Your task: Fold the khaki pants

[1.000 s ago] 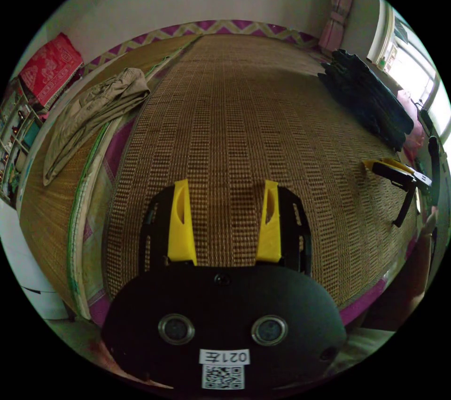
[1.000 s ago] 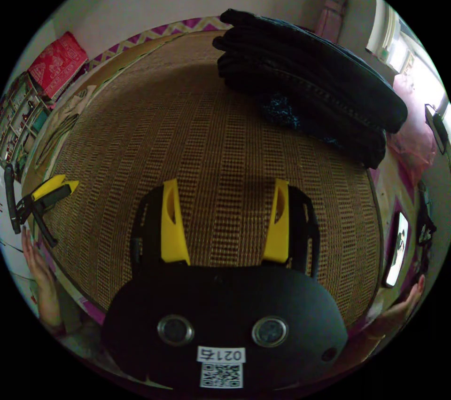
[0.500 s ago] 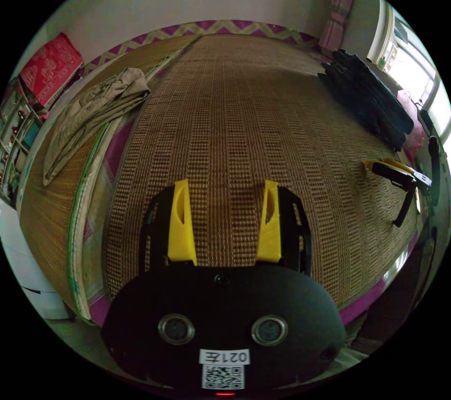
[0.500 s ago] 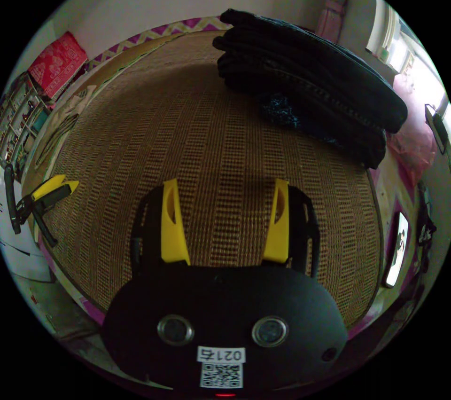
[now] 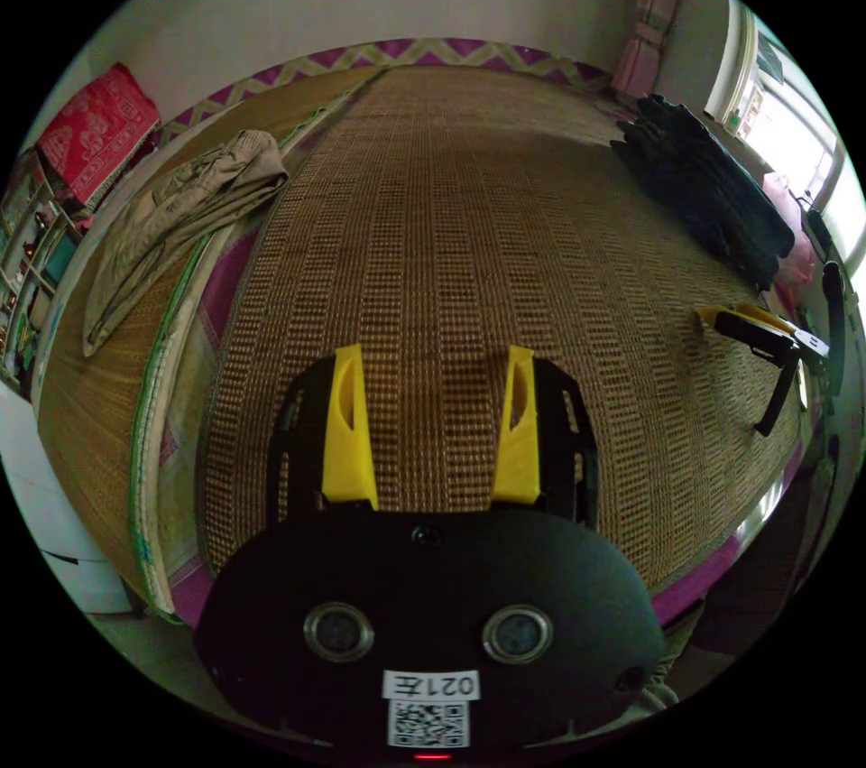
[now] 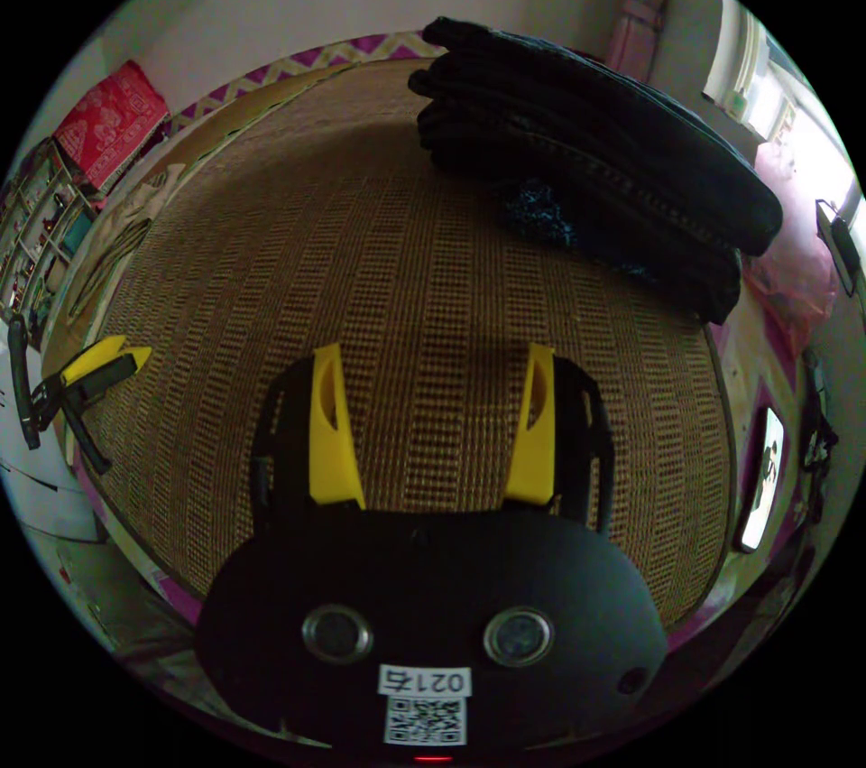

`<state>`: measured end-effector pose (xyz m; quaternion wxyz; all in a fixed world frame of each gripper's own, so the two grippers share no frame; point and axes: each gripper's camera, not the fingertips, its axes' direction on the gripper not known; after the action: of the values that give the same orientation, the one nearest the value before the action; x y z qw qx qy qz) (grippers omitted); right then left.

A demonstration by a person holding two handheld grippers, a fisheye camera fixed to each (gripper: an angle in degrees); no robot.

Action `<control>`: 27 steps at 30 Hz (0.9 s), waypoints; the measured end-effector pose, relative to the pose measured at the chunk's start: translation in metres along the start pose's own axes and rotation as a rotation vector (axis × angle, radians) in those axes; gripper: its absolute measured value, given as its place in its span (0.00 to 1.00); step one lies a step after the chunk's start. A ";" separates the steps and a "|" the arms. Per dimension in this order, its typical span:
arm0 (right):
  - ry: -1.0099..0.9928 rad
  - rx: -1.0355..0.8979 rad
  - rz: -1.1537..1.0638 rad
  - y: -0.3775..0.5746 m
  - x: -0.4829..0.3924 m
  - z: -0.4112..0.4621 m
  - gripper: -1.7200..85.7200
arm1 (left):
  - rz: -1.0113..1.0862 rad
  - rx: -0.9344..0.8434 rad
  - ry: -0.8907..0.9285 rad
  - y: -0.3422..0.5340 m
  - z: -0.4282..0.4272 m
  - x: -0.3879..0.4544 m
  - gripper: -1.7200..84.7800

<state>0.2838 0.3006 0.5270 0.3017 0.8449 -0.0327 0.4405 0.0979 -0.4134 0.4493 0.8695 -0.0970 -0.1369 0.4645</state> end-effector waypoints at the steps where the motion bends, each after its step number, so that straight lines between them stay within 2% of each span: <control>1: 0.000 0.000 0.000 0.000 0.000 0.000 0.32 | 0.000 0.000 0.000 0.000 0.000 0.000 0.26; 27: 0.000 0.000 0.000 -0.006 -0.004 0.000 0.32 | 0.000 0.000 0.000 -0.005 0.003 -0.002 0.26</control>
<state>0.2833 0.3043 0.5213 0.3016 0.8449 -0.0328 0.4406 0.1002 -0.4174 0.4531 0.8696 -0.0968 -0.1370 0.4644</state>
